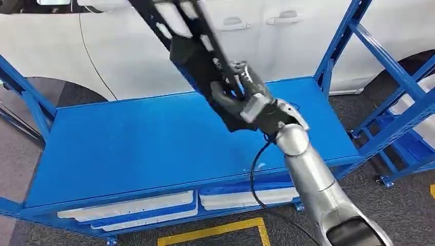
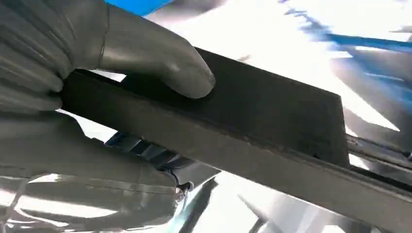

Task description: Take the parts from the cabinet and place them on the table.

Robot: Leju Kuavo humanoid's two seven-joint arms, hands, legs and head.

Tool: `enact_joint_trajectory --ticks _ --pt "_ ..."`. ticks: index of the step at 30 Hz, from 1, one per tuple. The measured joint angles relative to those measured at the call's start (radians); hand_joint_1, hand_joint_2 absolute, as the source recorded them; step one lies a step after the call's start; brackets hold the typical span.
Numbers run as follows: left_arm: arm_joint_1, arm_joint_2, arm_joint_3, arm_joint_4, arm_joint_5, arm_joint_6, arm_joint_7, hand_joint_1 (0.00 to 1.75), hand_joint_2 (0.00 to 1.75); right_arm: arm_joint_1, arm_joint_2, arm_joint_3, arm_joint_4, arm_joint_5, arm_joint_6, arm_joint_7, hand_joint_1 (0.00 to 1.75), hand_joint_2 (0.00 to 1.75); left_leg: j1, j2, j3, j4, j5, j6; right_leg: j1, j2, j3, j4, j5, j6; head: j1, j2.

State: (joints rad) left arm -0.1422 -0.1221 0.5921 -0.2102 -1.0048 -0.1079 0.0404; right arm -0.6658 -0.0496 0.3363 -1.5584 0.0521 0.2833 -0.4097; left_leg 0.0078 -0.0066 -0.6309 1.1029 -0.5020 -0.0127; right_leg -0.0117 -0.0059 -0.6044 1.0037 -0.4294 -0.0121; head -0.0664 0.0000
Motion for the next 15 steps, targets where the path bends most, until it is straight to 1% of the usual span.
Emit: enact_joint_trajectory --ticks 1,2,3,4,5,6,7,8,9,10,11,12,13,14,15 --pt "0.003 0.0 0.005 0.0 0.004 0.005 -0.004 0.0 1.75 0.015 0.008 -0.031 -0.027 -0.12 0.058 0.004 1.66 1.75 0.002 0.0 -0.035 0.077 -0.038 -0.003 0.001 -0.001 0.002 0.0 -0.001 -0.002 0.0 0.0" --pt "0.008 0.0 0.009 0.0 0.011 0.011 -0.01 0.0 1.75 0.031 0.013 -0.059 -0.054 -0.24 0.117 0.028 1.66 1.75 0.003 0.0 -0.074 0.159 -0.071 -0.007 0.002 -0.001 0.003 0.0 -0.003 -0.004 0.0 0.0" --pt "0.012 0.0 0.013 0.0 0.016 0.017 -0.012 0.0 0.0 0.044 0.016 -0.075 -0.072 -0.326 0.158 0.055 1.66 1.75 0.004 0.0 -0.101 0.214 -0.083 -0.009 0.002 -0.001 0.003 0.001 -0.004 -0.005 0.0 0.0" --pt "0.016 0.0 0.015 0.0 0.021 0.021 -0.013 0.0 0.0 0.059 0.021 -0.091 -0.099 -0.424 0.199 0.096 1.66 1.75 0.005 0.0 -0.107 0.222 -0.072 -0.01 0.002 0.0 0.004 0.002 -0.005 -0.005 0.0 0.0" --pt "0.018 0.0 0.017 0.0 0.021 0.023 -0.013 0.0 0.0 0.072 0.023 -0.101 -0.122 -0.485 0.221 0.116 1.66 1.75 0.006 0.001 -0.09 0.182 -0.04 -0.01 0.002 0.002 0.005 0.003 -0.007 -0.003 0.0 0.0" --pt "0.019 0.001 0.022 0.0 0.025 0.026 -0.014 0.0 0.0 0.086 0.025 -0.11 -0.148 -0.548 0.246 0.135 1.66 1.75 0.006 0.001 -0.049 0.097 0.009 -0.009 0.001 0.005 0.009 0.006 -0.01 0.0 0.0 0.0" --pt "0.019 0.002 0.027 0.0 0.028 0.027 -0.016 0.0 0.0 0.102 0.025 -0.113 -0.176 -0.601 0.269 0.149 1.66 1.75 0.006 0.001 0.003 -0.008 0.059 -0.005 0.001 0.006 0.013 0.009 -0.015 0.003 0.0 0.0" --pt "0.019 0.002 0.031 0.0 0.03 0.029 -0.018 0.0 0.0 0.118 0.025 -0.115 -0.205 -0.636 0.288 0.155 1.66 1.75 0.006 0.001 0.03 -0.069 0.066 0.0 0.001 0.005 0.014 0.011 -0.018 0.008 0.0 0.0" --pt "0.019 0.002 0.032 0.0 0.03 0.029 -0.018 0.0 0.0 0.136 0.025 -0.116 -0.233 -0.656 0.302 0.158 1.66 1.75 0.001 0.0 0.041 -0.083 0.055 0.004 0.008 0.006 0.009 0.017 -0.021 0.013 0.0 0.0" --pt "0.019 0.003 0.034 0.0 0.03 0.029 -0.019 0.0 0.0 0.155 0.025 -0.117 -0.262 -0.663 0.312 0.161 1.66 1.75 0.0 -0.001 0.036 -0.078 0.057 0.011 0.006 0.006 0.007 0.016 -0.018 0.019 0.0 0.0" --pt "0.021 0.003 0.036 0.0 0.03 0.029 -0.019 0.0 0.0 0.165 0.025 -0.117 -0.276 -0.664 0.313 0.166 1.66 1.75 0.0 -0.002 0.037 -0.078 0.056 0.015 0.006 0.006 0.009 0.014 -0.018 0.022 0.0 0.0" --pt "0.021 0.003 0.037 0.0 0.03 0.03 -0.019 0.0 0.0 0.174 0.025 -0.117 -0.288 -0.664 0.312 0.169 1.66 1.75 -0.003 -0.002 0.037 -0.078 0.057 0.021 0.005 0.006 0.011 0.011 -0.017 0.028 0.0 0.0" --pt "0.022 0.003 0.037 0.0 0.03 0.03 -0.019 0.0 0.0 0.179 0.025 -0.118 -0.298 -0.665 0.311 0.169 1.66 1.75 0.002 -0.001 0.04 -0.089 0.062 0.029 0.006 0.007 0.011 0.012 -0.018 0.034 0.0 0.0" --pt "0.022 0.003 0.037 0.0 0.03 0.03 -0.02 0.0 0.0 0.185 0.025 -0.12 -0.311 -0.667 0.311 0.168 1.66 1.75 0.005 -0.001 0.043 -0.094 0.066 0.035 0.001 0.007 0.006 0.028 -0.034 0.038 0.0 0.0" --pt "0.022 0.003 0.037 0.0 0.03 0.03 -0.02 0.0 0.0 0.185 0.025 -0.12 -0.311 -0.667 0.311 0.168 1.66 1.75 0.005 -0.001 0.043 -0.094 0.066 0.035 0.001 0.007 0.006 0.028 -0.034 0.038 0.0 0.0"
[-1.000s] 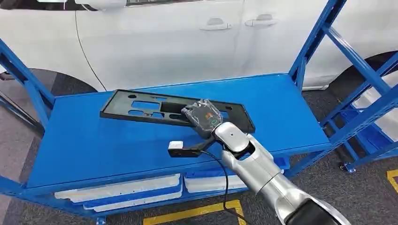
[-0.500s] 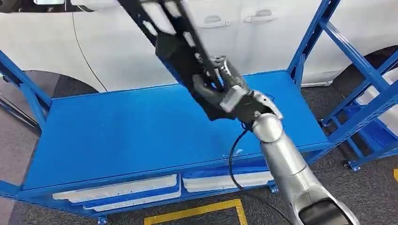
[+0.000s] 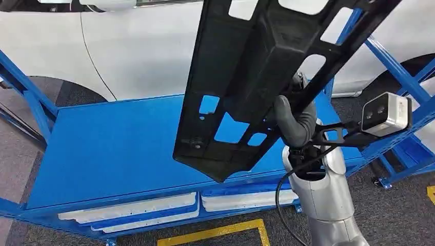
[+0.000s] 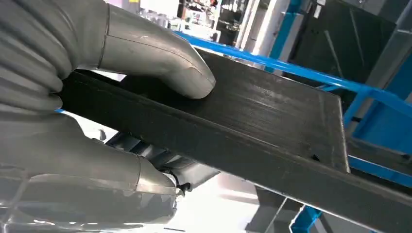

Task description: Take the parts from the cabinet and place them on the table.

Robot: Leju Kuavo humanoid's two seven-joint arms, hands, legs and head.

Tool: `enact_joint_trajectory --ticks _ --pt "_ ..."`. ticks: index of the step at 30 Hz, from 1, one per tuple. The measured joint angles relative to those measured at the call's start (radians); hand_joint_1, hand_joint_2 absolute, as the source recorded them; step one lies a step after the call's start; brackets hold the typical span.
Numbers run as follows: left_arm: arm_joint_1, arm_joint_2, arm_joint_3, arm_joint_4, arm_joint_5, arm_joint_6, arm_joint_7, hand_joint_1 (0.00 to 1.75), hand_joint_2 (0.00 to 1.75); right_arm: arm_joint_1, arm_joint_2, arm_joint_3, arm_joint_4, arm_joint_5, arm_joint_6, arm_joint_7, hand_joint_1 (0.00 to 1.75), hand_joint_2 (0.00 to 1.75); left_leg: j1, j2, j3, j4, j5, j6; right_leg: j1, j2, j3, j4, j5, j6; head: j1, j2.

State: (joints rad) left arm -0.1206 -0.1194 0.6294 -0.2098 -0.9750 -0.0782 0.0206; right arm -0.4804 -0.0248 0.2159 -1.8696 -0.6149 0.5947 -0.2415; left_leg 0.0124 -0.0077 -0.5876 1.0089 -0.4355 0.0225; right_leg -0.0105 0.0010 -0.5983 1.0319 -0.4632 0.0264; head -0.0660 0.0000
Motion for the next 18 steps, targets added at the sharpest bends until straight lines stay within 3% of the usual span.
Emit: enact_joint_trajectory --ticks 6,7,8,9,10,11,12,14,15,18 --pt "0.0 0.0 0.0 0.0 0.0 0.0 0.0 0.0 0.0 0.0 0.0 0.0 -0.002 0.0 0.0 0.0 1.66 1.75 0.0 0.0 0.0 -0.001 0.001 0.001 0.001 0.0 -0.004 0.008 -0.007 0.001 0.0 0.0" --pt "-0.001 -0.001 0.0 0.0 0.0 0.0 -0.001 0.0 0.0 0.005 0.0 -0.007 -0.017 0.0 0.0 0.0 1.66 1.75 -0.001 0.002 -0.002 -0.001 0.001 0.007 -0.002 0.0 -0.082 0.176 -0.097 0.009 0.0 0.0" --pt "-0.001 -0.001 0.0 0.0 0.0 0.0 -0.001 0.0 0.0 0.008 0.0 -0.007 -0.019 0.0 0.0 0.0 1.66 1.75 -0.002 0.002 -0.002 -0.001 0.001 0.008 -0.003 0.0 -0.103 0.221 -0.115 0.011 0.0 0.0" --pt "0.001 0.0 0.0 0.0 0.0 0.0 -0.001 0.0 0.0 0.021 0.0 -0.009 -0.021 0.0 0.0 0.0 1.64 1.75 -0.002 0.002 -0.002 0.0 0.001 0.008 -0.003 -0.001 -0.144 0.302 -0.129 0.013 0.0 0.0" --pt "0.0 0.0 0.0 0.0 0.0 0.0 -0.001 0.0 0.0 0.025 0.0 -0.011 -0.026 -0.001 0.004 0.001 1.66 1.75 -0.002 0.001 -0.001 0.005 0.0 0.006 -0.003 -0.001 -0.095 0.2 -0.058 0.009 0.0 0.0" --pt "0.001 0.0 0.001 0.0 0.002 0.001 -0.002 0.0 0.0 0.076 -0.002 -0.005 -0.089 -0.005 0.07 -0.016 1.62 1.75 -0.008 -0.004 -0.004 0.011 -0.005 -0.008 0.006 -0.001 0.008 -0.014 0.01 -0.01 0.0 0.0" --pt "0.007 0.0 0.001 0.0 0.003 0.006 -0.003 0.0 0.0 0.119 -0.003 0.007 -0.131 0.017 0.092 -0.029 1.66 1.75 -0.006 -0.003 0.0 0.004 -0.005 -0.019 0.008 0.0 0.007 -0.012 0.008 -0.019 0.0 0.0" --pt "0.008 0.001 0.001 0.0 0.003 0.01 -0.005 0.0 0.0 0.138 -0.005 0.023 -0.163 0.026 0.093 -0.033 1.68 1.75 -0.006 -0.001 -0.001 0.013 -0.016 -0.029 -0.003 -0.001 0.013 -0.025 0.016 -0.031 0.0 0.0" --pt "0.008 0.001 0.001 0.0 0.004 0.011 -0.007 0.0 1.75 0.141 -0.006 0.028 -0.172 0.023 0.089 -0.034 1.66 1.75 -0.007 0.001 -0.015 0.05 -0.046 -0.033 -0.003 -0.001 0.015 -0.027 0.016 -0.037 0.0 0.0" --pt "0.009 0.001 0.001 0.0 0.007 0.012 -0.01 0.0 1.75 0.148 -0.011 0.043 -0.184 0.003 0.083 -0.032 1.66 1.75 -0.003 0.001 -0.121 0.285 -0.157 -0.041 -0.001 -0.002 0.015 -0.026 0.015 -0.042 0.0 0.0"
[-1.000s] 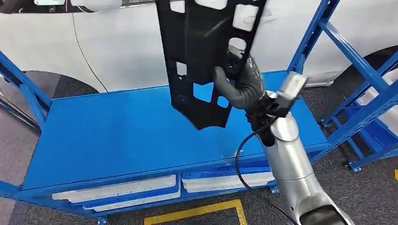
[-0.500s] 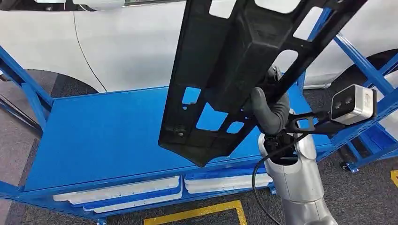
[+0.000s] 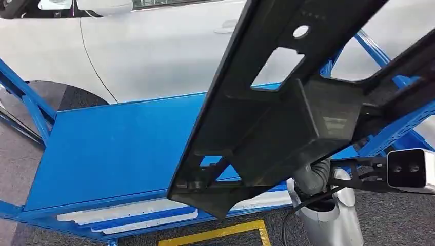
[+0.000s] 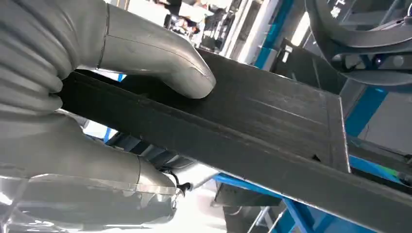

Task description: Take the parts from the cabinet and place them on the table.

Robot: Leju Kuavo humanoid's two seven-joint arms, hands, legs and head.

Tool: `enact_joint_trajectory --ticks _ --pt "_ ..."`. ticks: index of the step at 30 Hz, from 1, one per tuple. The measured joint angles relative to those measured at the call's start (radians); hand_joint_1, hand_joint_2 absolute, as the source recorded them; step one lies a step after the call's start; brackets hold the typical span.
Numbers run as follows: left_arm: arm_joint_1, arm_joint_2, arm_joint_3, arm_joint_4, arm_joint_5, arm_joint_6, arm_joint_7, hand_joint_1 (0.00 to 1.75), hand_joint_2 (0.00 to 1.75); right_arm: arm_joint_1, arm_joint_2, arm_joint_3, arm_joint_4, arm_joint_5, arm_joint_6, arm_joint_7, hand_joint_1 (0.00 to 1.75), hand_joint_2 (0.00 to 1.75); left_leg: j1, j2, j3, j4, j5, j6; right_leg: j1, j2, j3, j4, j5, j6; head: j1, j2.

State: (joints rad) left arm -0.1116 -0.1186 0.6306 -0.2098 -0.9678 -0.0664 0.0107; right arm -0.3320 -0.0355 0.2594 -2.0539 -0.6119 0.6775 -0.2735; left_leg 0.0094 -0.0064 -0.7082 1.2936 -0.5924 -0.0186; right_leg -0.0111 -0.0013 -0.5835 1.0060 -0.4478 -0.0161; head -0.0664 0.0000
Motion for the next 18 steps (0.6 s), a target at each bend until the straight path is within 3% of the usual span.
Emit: enact_joint_trajectory --ticks 1,2,3,5,6,9,11,12,15,16,17,18 --pt "0.001 0.0 0.0 0.0 0.001 0.001 0.0 0.0 1.75 0.001 -0.002 0.005 0.0 -0.006 0.0 0.002 1.66 1.75 0.0 0.0 -0.02 0.042 -0.005 -0.001 0.0 0.0 0.0 0.001 0.0 0.0 0.0 0.0" --pt "0.002 0.0 0.0 0.0 0.001 0.003 0.0 0.0 1.75 0.0 -0.004 0.01 0.0 -0.011 -0.002 0.005 1.66 1.75 0.001 0.0 -0.013 0.028 0.016 -0.001 0.0 0.001 0.001 0.001 0.0 0.0 0.0 0.0" --pt "0.002 0.0 0.0 0.0 0.001 0.004 0.0 0.0 1.75 0.0 -0.005 0.014 0.0 -0.016 -0.003 0.008 1.66 1.75 0.001 0.0 0.017 -0.033 0.055 0.001 0.0 0.001 0.004 0.001 -0.001 0.001 0.0 0.0" --pt "0.001 0.001 0.0 0.0 0.0 0.003 0.0 0.0 1.75 -0.003 -0.009 0.021 0.0 -0.028 -0.011 0.01 1.66 1.75 0.001 0.001 0.115 -0.225 0.144 0.009 0.0 0.002 0.01 0.003 -0.005 0.005 0.0 0.0" --pt "0.001 0.002 0.0 0.0 -0.002 0.003 0.001 0.0 1.75 -0.007 -0.011 0.023 0.0 -0.034 -0.017 0.011 1.66 1.75 0.0 0.0 0.137 -0.271 0.137 0.014 0.003 0.002 0.009 0.005 -0.007 0.009 0.0 0.0" --pt "0.004 0.002 0.0 0.0 -0.006 0.002 0.006 0.0 1.75 -0.014 -0.025 0.029 0.0 -0.041 -0.035 0.007 1.66 1.75 -0.005 -0.003 0.134 -0.277 0.139 0.025 0.006 0.002 0.003 0.005 -0.004 0.025 0.0 0.0" --pt "0.007 0.002 0.001 0.0 -0.005 0.01 0.005 0.0 1.75 -0.014 -0.034 0.03 0.0 -0.04 -0.046 -0.005 1.66 1.75 0.003 -0.002 0.139 -0.291 0.149 0.04 0.004 0.004 0.002 0.01 -0.01 0.037 0.0 0.0" --pt "0.007 0.002 0.001 0.0 -0.004 0.013 0.0 0.0 1.75 -0.015 -0.04 0.031 0.0 -0.039 -0.053 -0.012 1.66 1.75 0.002 -0.001 0.139 -0.292 0.151 0.044 0.002 0.002 -0.008 0.039 -0.033 0.042 0.0 0.0" --pt "0.008 0.001 0.002 0.0 -0.007 0.014 -0.004 0.0 1.75 -0.013 -0.053 0.037 0.0 -0.039 -0.057 -0.021 1.66 1.75 0.0 0.0 0.135 -0.291 0.151 0.049 -0.002 0.002 -0.116 0.265 -0.143 0.051 0.0 0.0" --pt "0.009 0.001 0.002 0.001 -0.008 0.014 -0.004 0.0 1.75 -0.013 -0.056 0.039 0.0 -0.039 -0.061 -0.023 1.66 1.75 0.0 0.0 0.133 -0.29 0.151 0.049 -0.002 0.002 -0.143 0.316 -0.153 0.053 0.0 0.0" --pt "0.009 0.001 0.002 0.001 -0.008 0.016 -0.006 0.0 1.75 -0.013 -0.059 0.042 0.001 -0.039 -0.068 -0.025 1.66 1.75 0.0 0.0 0.133 -0.289 0.151 0.049 -0.003 0.002 -0.145 0.316 -0.138 0.053 0.0 0.0" --pt "0.009 0.001 0.002 0.001 -0.01 0.016 -0.006 0.0 1.75 -0.013 -0.062 0.044 0.001 -0.039 -0.071 -0.026 1.66 1.75 0.001 -0.001 0.134 -0.288 0.15 0.048 -0.004 0.002 -0.125 0.273 -0.105 0.052 0.0 0.0"
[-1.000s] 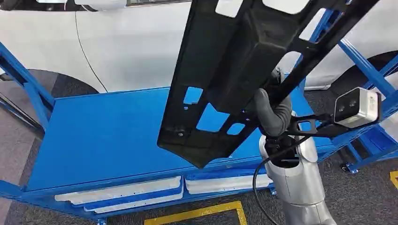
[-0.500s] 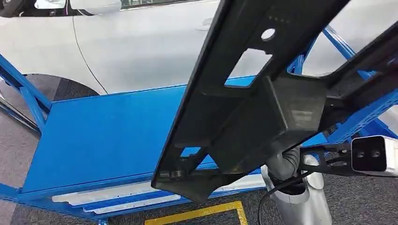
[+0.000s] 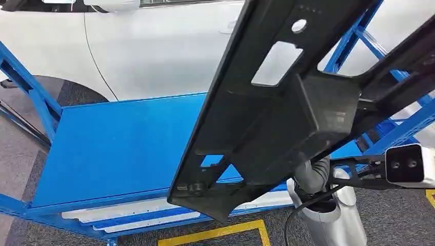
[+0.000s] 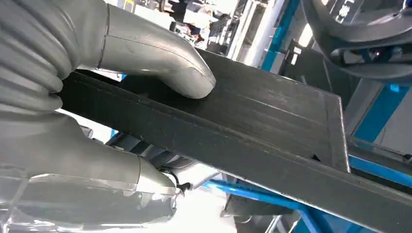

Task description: Take the parts from the cabinet and place them on the table.

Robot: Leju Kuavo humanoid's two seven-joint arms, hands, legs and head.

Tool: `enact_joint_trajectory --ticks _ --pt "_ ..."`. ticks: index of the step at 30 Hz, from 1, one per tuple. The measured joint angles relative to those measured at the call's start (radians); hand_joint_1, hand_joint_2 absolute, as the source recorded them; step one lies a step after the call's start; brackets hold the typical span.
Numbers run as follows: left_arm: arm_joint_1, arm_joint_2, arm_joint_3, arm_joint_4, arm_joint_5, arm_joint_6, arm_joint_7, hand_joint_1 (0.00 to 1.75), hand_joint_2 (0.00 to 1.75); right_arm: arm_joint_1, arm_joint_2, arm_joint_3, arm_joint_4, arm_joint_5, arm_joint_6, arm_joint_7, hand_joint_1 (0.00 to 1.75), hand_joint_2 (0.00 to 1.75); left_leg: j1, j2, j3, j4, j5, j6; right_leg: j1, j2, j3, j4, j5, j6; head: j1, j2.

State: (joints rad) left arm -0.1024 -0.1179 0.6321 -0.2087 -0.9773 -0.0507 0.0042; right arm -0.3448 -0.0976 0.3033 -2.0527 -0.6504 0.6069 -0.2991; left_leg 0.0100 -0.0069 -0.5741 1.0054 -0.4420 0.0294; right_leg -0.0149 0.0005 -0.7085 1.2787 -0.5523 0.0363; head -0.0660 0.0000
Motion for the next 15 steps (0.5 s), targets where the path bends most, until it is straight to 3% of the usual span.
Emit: enact_joint_trajectory --ticks 2,3,4,7,9,10,12,13,14,15 --pt "0.0 0.0 0.0 0.0 -0.001 0.0 -0.003 0.0 1.75 -0.002 -0.005 0.003 0.0 0.0 -0.002 -0.002 1.66 1.75 0.0 -0.002 0.004 0.002 -0.003 -0.004 0.0 0.0 0.088 -0.181 0.094 -0.007 0.0 0.0" --pt "0.0 0.0 0.0 0.0 -0.004 0.001 -0.005 0.0 1.75 -0.003 -0.006 0.004 0.0 0.001 -0.003 -0.003 1.66 1.75 0.0 -0.002 0.004 0.003 -0.005 -0.008 0.001 0.0 0.12 -0.253 0.104 -0.013 0.0 0.0" --pt "-0.002 0.0 0.0 0.0 -0.005 0.002 -0.006 0.0 1.75 -0.004 -0.008 0.006 0.0 0.003 -0.004 -0.005 1.66 1.75 -0.008 -0.003 -0.001 0.01 -0.007 -0.013 0.008 0.0 0.124 -0.265 0.1 -0.017 0.0 0.0" --pt "-0.002 0.0 0.0 0.0 0.002 0.003 -0.006 0.0 1.75 -0.004 -0.016 0.006 0.003 0.015 -0.005 -0.019 1.66 1.75 -0.006 -0.002 -0.001 0.002 -0.004 -0.028 0.011 0.003 0.117 -0.261 0.101 -0.031 0.0 0.0" --pt "-0.005 0.001 0.003 0.0 0.012 0.008 -0.003 0.0 1.75 -0.005 -0.019 0.008 0.003 0.018 -0.005 -0.03 1.66 1.75 -0.004 0.0 -0.008 0.025 -0.026 -0.04 0.002 0.0 0.124 -0.272 0.108 -0.043 0.0 0.0" --pt "-0.004 0.001 0.006 0.0 0.014 0.009 0.0 0.0 1.75 -0.005 -0.019 0.008 0.004 0.018 -0.006 -0.034 1.66 1.75 -0.004 0.001 -0.03 0.08 -0.065 -0.042 0.002 -0.002 0.124 -0.272 0.109 -0.05 0.0 0.0" --pt "-0.004 0.001 0.011 0.0 0.018 0.009 0.002 0.0 1.75 -0.002 -0.019 0.011 0.007 0.022 -0.011 -0.036 1.66 1.75 -0.003 0.001 -0.102 0.244 -0.146 -0.047 0.004 -0.005 0.122 -0.272 0.11 -0.053 0.0 0.0" --pt "-0.007 0.001 0.014 0.001 0.019 0.009 0.003 0.0 1.75 -0.001 -0.019 0.014 0.008 0.024 -0.012 -0.036 1.66 1.75 -0.003 0.001 -0.126 0.303 -0.164 -0.049 0.006 -0.006 0.12 -0.271 0.11 -0.053 0.0 0.0" --pt "-0.009 0.001 0.015 0.001 0.019 0.009 0.005 0.0 1.75 0.001 -0.02 0.018 0.01 0.025 -0.015 -0.036 1.66 1.75 -0.003 0.001 -0.131 0.319 -0.158 -0.049 0.006 -0.006 0.12 -0.27 0.11 -0.053 0.0 0.0" --pt "-0.008 0.001 0.016 0.002 0.021 0.01 0.006 0.0 1.75 0.002 -0.02 0.024 0.013 0.026 -0.018 -0.033 1.66 1.75 -0.003 0.001 -0.111 0.286 -0.131 -0.047 0.006 -0.006 0.12 -0.268 0.11 -0.053 0.0 0.0"
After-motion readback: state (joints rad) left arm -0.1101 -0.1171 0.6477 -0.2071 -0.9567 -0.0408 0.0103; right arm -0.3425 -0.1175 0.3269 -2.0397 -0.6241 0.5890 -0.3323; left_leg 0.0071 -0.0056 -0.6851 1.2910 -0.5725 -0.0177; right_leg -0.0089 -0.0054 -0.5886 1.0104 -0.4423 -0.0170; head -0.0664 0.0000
